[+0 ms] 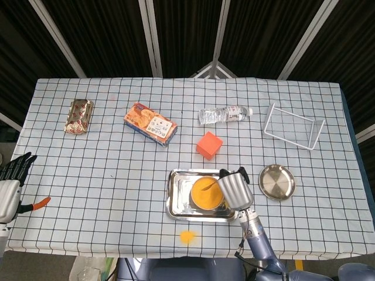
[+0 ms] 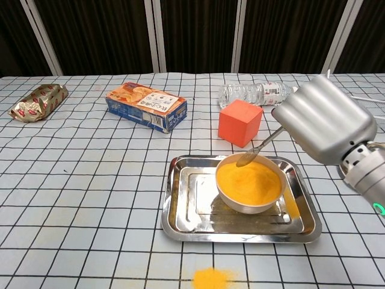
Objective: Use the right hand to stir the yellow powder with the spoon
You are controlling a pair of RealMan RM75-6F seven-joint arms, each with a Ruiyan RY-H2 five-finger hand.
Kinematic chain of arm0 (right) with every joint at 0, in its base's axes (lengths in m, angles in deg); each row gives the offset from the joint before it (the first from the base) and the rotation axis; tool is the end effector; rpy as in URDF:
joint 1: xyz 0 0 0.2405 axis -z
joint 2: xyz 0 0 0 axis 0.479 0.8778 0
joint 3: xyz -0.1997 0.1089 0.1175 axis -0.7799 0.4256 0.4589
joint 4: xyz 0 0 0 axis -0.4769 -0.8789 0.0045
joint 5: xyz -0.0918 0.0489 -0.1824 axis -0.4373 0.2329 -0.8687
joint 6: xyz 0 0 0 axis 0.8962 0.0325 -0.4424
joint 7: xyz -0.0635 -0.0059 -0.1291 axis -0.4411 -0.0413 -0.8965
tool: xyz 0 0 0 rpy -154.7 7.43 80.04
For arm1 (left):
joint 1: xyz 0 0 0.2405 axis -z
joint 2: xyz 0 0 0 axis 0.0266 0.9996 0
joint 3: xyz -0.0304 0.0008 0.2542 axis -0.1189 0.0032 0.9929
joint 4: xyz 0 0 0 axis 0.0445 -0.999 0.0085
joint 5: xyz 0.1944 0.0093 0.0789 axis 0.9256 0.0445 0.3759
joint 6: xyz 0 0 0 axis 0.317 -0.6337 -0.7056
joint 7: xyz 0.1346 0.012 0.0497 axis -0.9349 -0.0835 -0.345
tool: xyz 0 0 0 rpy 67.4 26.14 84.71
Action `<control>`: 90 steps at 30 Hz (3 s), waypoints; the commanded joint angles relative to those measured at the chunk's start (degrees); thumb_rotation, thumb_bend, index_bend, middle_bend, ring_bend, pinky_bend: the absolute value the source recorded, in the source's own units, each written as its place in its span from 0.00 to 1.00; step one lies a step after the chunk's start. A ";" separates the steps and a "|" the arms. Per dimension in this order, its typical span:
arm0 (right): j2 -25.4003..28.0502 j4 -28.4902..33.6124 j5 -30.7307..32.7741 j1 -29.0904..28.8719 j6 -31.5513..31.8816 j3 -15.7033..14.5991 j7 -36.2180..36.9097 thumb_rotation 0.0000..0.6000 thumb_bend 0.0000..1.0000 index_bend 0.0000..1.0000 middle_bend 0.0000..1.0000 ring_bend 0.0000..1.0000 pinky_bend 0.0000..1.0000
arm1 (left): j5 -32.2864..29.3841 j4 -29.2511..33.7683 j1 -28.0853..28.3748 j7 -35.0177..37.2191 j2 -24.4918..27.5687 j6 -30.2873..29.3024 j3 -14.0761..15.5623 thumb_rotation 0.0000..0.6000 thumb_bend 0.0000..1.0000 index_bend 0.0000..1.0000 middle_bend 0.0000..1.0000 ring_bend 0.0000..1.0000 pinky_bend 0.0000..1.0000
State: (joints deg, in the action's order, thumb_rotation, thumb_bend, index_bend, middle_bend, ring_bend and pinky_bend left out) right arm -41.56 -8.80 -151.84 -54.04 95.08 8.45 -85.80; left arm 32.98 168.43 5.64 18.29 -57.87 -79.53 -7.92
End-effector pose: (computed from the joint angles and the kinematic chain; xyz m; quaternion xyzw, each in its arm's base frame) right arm -0.1449 -0.2627 -0.0356 0.7213 0.0089 0.2625 0.6409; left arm -0.3054 0.1962 0.1523 -0.5686 -0.4316 -0.4198 0.5606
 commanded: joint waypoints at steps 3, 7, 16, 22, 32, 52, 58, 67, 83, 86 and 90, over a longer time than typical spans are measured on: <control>-0.58 -1.07 0.90 -0.42 -0.65 0.38 0.07 1.00 0.73 0.87 1.00 1.00 0.83 | -0.10 0.02 0.06 0.00 0.00 0.16 -0.02 1.00 0.00 0.00 0.00 0.00 0.00; -1.58 -2.27 1.51 -0.59 -0.95 0.30 0.57 1.00 0.73 0.87 1.00 1.00 0.83 | -0.17 0.08 0.11 -0.09 -0.02 0.29 -0.02 1.00 0.00 0.00 0.00 0.00 0.00; -3.77 -5.78 2.19 -1.09 -0.80 0.46 1.32 1.00 0.73 0.87 1.00 1.00 0.83 | -0.01 0.20 0.15 -0.08 0.00 0.41 0.12 1.00 0.00 0.00 0.00 0.00 0.00; -4.42 -7.43 2.11 -1.32 -0.49 0.28 2.01 1.00 0.73 0.87 1.00 1.00 0.83 | -0.04 0.18 0.18 -0.03 -0.02 0.45 0.10 1.00 0.00 0.00 0.00 0.00 0.00; -4.94 -9.21 2.24 -1.36 -0.17 -0.15 2.88 1.00 0.73 0.87 1.00 1.00 0.83 | -0.03 0.23 0.15 -0.14 -0.05 0.41 0.14 1.00 0.00 0.00 0.00 0.00 0.00; -3.76 -6.18 0.08 1.10 1.21 -4.55 3.77 1.00 0.73 0.87 1.00 1.00 0.83 | 0.04 0.42 0.12 -0.34 -0.08 0.30 0.17 1.00 0.00 0.00 0.00 0.00 0.00; -3.06 -4.90 -0.52 1.64 1.44 -5.08 3.59 1.00 0.73 0.87 1.00 1.00 0.83 | -0.01 0.41 0.13 -0.38 -0.10 0.31 0.15 1.00 0.00 0.00 0.00 0.00 0.00; -2.08 -3.80 -1.24 1.88 1.76 -4.69 3.70 1.00 0.73 0.87 1.00 1.00 0.83 | 0.06 0.43 0.08 -0.29 -0.07 0.16 0.14 1.00 0.00 0.00 0.00 0.00 0.00; 0.79 -1.32 -2.15 2.54 2.68 -3.97 3.10 1.00 0.73 0.87 1.00 1.00 0.83 | 0.27 0.39 0.10 -0.26 -0.14 0.05 0.16 1.00 0.00 0.00 0.00 0.00 0.00; 1.21 -1.13 -2.15 3.18 2.67 -4.68 3.27 1.00 0.73 0.87 1.00 1.00 0.83 | 0.27 0.47 0.08 -0.10 -0.11 0.06 0.17 1.00 0.00 0.00 0.00 0.00 0.00; 1.24 -1.72 -1.87 3.94 2.69 -5.24 3.84 1.00 0.73 0.87 1.00 1.00 0.83 | 0.18 0.54 0.07 0.15 -0.02 -0.01 0.06 1.00 0.00 0.00 0.00 0.00 0.00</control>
State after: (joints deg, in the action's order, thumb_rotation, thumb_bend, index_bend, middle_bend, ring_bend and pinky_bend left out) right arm -40.34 -10.45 -153.72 -50.17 97.76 3.28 -82.03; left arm 33.17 168.97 5.71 18.44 -57.90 -79.55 -7.86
